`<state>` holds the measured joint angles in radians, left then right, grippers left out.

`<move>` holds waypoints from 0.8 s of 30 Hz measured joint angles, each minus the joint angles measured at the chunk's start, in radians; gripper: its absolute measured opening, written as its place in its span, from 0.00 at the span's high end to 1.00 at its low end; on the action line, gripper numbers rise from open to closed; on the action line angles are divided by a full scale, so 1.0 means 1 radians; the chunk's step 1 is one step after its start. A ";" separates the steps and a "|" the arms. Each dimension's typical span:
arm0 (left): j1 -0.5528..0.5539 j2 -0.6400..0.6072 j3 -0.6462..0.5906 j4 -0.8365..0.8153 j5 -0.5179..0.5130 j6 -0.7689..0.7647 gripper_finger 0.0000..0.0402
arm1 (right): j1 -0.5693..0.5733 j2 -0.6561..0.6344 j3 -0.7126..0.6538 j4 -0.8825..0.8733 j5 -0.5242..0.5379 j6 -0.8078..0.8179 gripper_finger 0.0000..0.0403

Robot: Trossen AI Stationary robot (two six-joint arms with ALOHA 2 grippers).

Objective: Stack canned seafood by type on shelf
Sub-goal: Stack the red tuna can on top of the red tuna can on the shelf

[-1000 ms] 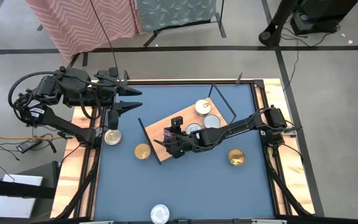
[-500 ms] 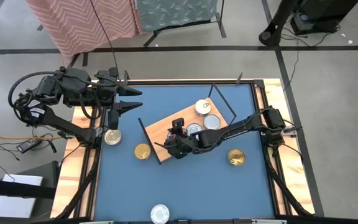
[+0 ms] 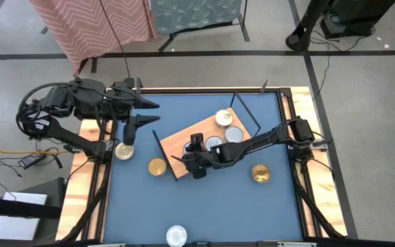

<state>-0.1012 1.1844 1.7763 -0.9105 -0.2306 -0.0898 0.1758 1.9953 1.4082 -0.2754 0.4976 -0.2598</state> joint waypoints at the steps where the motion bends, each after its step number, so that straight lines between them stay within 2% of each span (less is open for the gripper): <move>1: 0.000 0.000 0.000 0.001 0.000 0.000 0.55 | -0.002 0.000 0.000 0.004 -0.001 0.000 0.52; 8: 0.000 0.000 0.000 0.001 0.000 -0.004 0.55 | -0.032 -0.002 0.000 0.036 -0.077 0.042 0.50; 18: 0.000 0.000 0.000 0.001 0.000 -0.014 0.55 | -0.052 0.000 0.000 0.071 -0.132 0.072 0.45; 24: 0.000 0.000 0.000 0.001 0.000 -0.014 0.55 | -0.055 0.000 -0.001 0.081 -0.129 0.080 0.41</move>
<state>-0.1013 1.1843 1.7763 -0.9100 -0.2306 -0.1036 0.1211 1.9957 1.4071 -0.1948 0.3683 -0.1798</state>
